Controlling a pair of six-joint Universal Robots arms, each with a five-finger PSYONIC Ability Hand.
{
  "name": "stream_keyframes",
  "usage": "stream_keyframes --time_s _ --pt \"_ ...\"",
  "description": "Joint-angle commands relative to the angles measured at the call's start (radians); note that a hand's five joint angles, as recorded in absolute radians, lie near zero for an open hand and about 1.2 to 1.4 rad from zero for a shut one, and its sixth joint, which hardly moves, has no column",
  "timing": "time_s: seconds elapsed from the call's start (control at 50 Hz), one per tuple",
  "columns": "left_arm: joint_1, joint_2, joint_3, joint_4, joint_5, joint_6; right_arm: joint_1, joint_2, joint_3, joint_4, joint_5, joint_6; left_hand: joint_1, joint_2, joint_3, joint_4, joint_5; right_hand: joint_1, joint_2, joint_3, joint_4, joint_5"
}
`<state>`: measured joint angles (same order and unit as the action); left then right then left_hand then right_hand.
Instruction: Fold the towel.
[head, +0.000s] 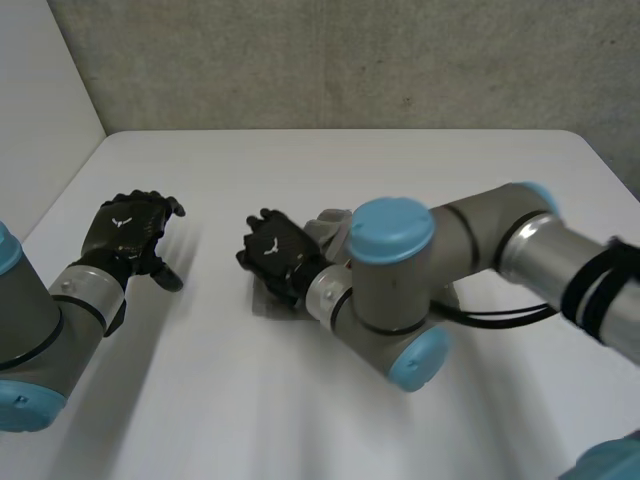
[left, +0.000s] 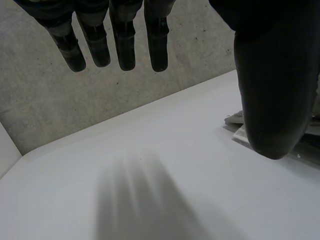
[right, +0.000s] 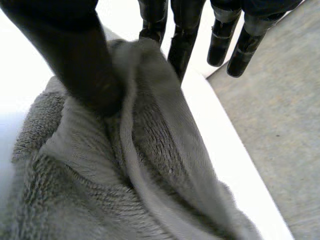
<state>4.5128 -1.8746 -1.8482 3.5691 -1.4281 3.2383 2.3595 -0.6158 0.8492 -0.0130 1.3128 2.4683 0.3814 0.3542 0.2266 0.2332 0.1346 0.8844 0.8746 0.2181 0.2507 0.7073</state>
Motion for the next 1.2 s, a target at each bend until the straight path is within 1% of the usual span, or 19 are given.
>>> stream_keyframes --time_s 0.02,0.06,0.08,0.12,0.2,0.24,0.28,0.34,0.38,0.4,0.42,0.46,0.48,0.56,0.62,0.78,0.9,1.0,1.2 --pt "-0.003 -0.001 0.0 0.0 0.002 0.003 -0.014 -0.058 0.054 -0.021 0.069 0.052 -0.092 -0.064 -0.052 -0.059 -0.019 -0.71 -0.7 -0.044 -0.076 -0.707" --pt "-0.007 -0.001 0.001 0.0 0.002 0.003 -0.052 -0.184 0.175 -0.067 0.069 0.119 -0.103 -0.076 -0.052 -0.059 -0.031 -0.71 -0.7 -0.044 -0.076 -0.707" --pt "-0.014 0.0 0.006 -0.001 0.003 0.003 -0.052 -0.185 0.176 -0.067 0.069 0.12 -0.109 -0.082 -0.052 -0.059 -0.037 -0.71 -0.7 -0.044 -0.076 -0.707" --pt "-0.018 0.002 0.012 -0.001 0.005 0.003 -0.162 -0.321 0.325 -0.111 0.066 0.19 -0.115 -0.088 -0.052 -0.059 -0.043 -0.71 -0.7 -0.044 -0.076 -0.707" --pt "-0.038 0.006 0.027 -0.001 0.009 0.001 -0.253 -0.439 0.469 -0.137 0.065 0.26 -0.115 -0.088 -0.052 -0.059 -0.043 -0.71 -0.7 -0.044 -0.076 -0.707" --pt "-0.098 0.005 0.067 -0.007 0.008 -0.009 -0.29 -0.486 0.534 -0.142 0.063 0.287 -0.112 -0.085 -0.052 -0.059 -0.04 -0.71 -0.7 -0.044 -0.076 -0.707" --pt "-0.133 0.002 0.09 -0.012 0.006 -0.011 -0.379 -0.548 0.649 -0.142 0.043 0.311 -0.109 -0.082 -0.052 -0.059 -0.037 -0.71 -0.7 -0.044 -0.076 -0.707" --pt "-0.197 -0.008 0.13 -0.012 0.006 -0.017 -0.421 -0.568 0.709 -0.143 0.022 0.311 -0.109 -0.082 -0.052 -0.059 -0.037 -0.71 -0.7 -0.044 -0.076 -0.707" --pt "-0.228 -0.012 0.15 -0.012 0.006 -0.02 -0.479 -0.585 0.809 -0.165 -0.051 0.31 -0.109 -0.082 -0.052 -0.059 -0.037 -0.71 -0.7 -0.044 -0.076 -0.707" --pt "-0.257 -0.021 0.171 -0.012 0.006 -0.025 -0.479 -0.585 0.809 -0.165 -0.052 0.31 -0.109 -0.082 -0.052 -0.059 -0.037 -0.71 -0.7 -0.044 -0.076 -0.707" --pt "-0.258 -0.021 0.172 -0.012 0.006 -0.025 -0.5 -0.584 0.847 -0.185 -0.094 0.31 -0.109 -0.082 -0.052 -0.059 -0.037 -0.71 -0.7 -0.044 -0.076 -0.707" --pt "-0.326 -0.079 0.219 -0.012 0.002 -0.037 -0.517 -0.579 0.878 -0.203 -0.125 0.311 -0.109 -0.082 -0.052 -0.059 -0.037 -0.71 -0.7 -0.044 -0.076 -0.707" --pt "-0.327 -0.08 0.219 -0.012 0.002 -0.037 -0.532 -0.575 0.902 -0.225 -0.151 0.311 -0.109 -0.082 -0.052 -0.059 -0.037 -0.71 -0.7 -0.044 -0.076 -0.707" --pt "-0.417 -0.173 0.296 -0.015 -0.002 -0.051 -0.543 -0.57 0.926 -0.255 -0.165 0.302 -0.103 -0.076 -0.052 -0.059 -0.031 -0.71 -0.7 -0.044 -0.076 -0.707" --pt "-0.437 -0.24 0.345 -0.019 -0.006 -0.046 -0.546 -0.556 0.936 -0.274 -0.17 0.301 -0.097 -0.07 -0.052 -0.059 -0.025 -0.71 -0.7 -0.044 -0.076 -0.707" --pt "-0.443 -0.369 0.454 -0.026 -0.075 -0.038 -0.537 -0.506 0.947 -0.308 -0.164 0.301 -0.092 -0.064 -0.052 -0.059 -0.019 -0.71 -0.7 -0.044 -0.076 -0.707" --pt "-0.428 -0.416 0.506 -0.032 -0.087 -0.041 -0.529 -0.501 0.964 -0.369 -0.152 0.301 -0.092 -0.064 -0.052 -0.059 -0.019 -0.656 -0.646 -0.044 -0.076 -0.653" --pt "-0.364 -0.423 0.509 -0.038 -0.107 -0.049 -0.506 -0.501 0.964 -0.389 -0.122 0.301 -0.092 -0.064 -0.052 -0.059 -0.019 -0.582 -0.572 -0.044 -0.076 -0.58" --pt "-0.311 -0.429 0.511 -0.036 -0.137 -0.049 -0.494 -0.483 0.959 -0.424 -0.096 0.297 -0.092 -0.064 -0.052 -0.059 -0.019 -0.412 -0.402 -0.044 -0.076 -0.41"
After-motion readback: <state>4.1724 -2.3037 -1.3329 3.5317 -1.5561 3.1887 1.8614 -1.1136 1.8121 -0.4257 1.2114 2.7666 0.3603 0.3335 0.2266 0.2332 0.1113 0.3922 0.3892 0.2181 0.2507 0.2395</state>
